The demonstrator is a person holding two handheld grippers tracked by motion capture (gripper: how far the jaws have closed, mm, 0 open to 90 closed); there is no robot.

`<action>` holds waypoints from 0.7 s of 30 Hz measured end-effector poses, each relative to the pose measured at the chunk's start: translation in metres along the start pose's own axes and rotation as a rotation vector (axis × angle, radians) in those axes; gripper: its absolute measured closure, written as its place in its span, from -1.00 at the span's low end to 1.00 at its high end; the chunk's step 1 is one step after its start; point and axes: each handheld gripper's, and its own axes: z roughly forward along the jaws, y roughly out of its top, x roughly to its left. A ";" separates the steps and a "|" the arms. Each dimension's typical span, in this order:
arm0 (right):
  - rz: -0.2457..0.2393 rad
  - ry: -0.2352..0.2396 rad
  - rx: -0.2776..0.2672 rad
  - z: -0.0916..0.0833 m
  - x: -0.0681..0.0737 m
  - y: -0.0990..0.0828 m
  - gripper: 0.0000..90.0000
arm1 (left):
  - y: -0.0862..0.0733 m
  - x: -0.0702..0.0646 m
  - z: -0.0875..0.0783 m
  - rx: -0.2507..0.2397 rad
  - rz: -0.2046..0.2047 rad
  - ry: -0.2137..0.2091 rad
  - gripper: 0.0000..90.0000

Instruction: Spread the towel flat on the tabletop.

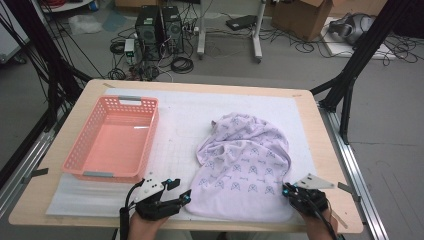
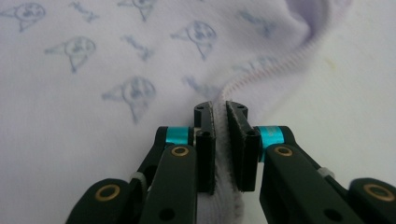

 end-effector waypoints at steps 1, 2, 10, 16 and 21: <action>-0.011 -0.008 0.009 0.005 0.004 0.006 0.84 | 0.001 0.001 0.000 0.000 -0.001 0.001 -0.01; -0.015 -0.016 0.014 0.011 0.008 0.013 0.84 | 0.001 0.002 0.001 -0.003 -0.002 0.005 -0.01; 0.024 -0.009 -0.020 0.041 0.016 0.051 0.26 | 0.009 0.016 0.007 -0.010 -0.014 0.005 -0.01; 0.042 0.025 -0.129 0.011 -0.008 0.038 0.23 | 0.014 0.023 0.024 0.023 0.002 -0.028 -0.01; 0.093 0.013 -0.155 -0.018 -0.029 0.015 0.31 | 0.017 0.028 0.037 0.050 0.007 -0.045 -0.02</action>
